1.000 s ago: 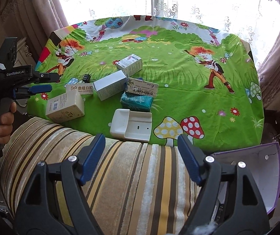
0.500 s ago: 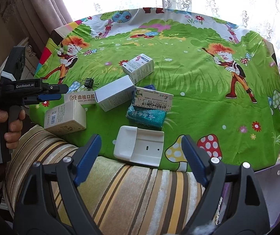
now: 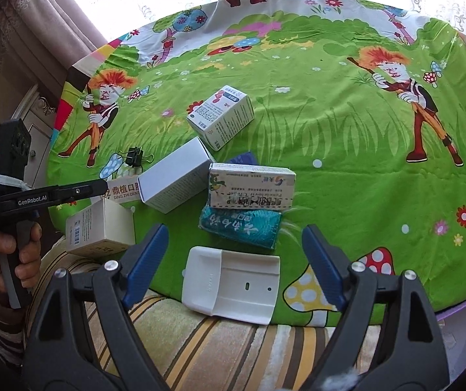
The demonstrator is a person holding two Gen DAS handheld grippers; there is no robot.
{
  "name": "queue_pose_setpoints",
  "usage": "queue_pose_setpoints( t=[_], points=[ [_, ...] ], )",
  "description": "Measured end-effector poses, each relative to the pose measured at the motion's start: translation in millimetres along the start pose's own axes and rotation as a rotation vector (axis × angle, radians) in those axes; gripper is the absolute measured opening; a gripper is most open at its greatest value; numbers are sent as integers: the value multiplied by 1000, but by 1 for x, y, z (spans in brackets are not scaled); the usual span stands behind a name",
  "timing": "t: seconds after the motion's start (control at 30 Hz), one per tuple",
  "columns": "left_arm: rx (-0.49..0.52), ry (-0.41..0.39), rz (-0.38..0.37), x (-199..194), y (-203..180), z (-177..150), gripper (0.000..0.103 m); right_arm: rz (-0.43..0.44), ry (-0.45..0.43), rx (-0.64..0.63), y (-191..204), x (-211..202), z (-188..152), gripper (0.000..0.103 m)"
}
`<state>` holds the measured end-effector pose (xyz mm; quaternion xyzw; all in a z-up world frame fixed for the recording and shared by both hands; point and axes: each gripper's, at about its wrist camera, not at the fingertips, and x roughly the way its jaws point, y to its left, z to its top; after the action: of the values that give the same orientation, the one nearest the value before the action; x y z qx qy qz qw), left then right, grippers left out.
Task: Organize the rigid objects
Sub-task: 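Grasp the orange-topped box with the left gripper while the right grasps the white medicine box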
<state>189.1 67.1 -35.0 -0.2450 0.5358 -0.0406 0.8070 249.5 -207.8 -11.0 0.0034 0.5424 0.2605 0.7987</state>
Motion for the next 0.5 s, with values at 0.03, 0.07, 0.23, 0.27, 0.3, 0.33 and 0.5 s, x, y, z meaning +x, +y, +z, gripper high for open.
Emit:
queue_pose_setpoints(
  t=[0.03,0.07,0.23,0.27,0.3,0.33,0.5],
  points=[
    [-1,0,-3,0,0,0,39,13,-1,0,-1,3,3,86],
    [0,-1,-3,0,0,0,38,15,-2,-1,-2,5,6,86],
    [17,-7,2,0,-1,1,25,3,5,15,-9,20,16,91],
    [18,-10,-3,-1,-1,1,24,0,9,18,-10,23,17,91],
    [19,-14,-6,-1,-1,1,24,1,15,20,-12,26,18,91],
    [18,-17,-10,-1,-1,2,23,3,20,21,-12,29,18,92],
    [8,-36,-42,-5,-3,2,19,7,29,12,-13,37,22,92]
  ],
)
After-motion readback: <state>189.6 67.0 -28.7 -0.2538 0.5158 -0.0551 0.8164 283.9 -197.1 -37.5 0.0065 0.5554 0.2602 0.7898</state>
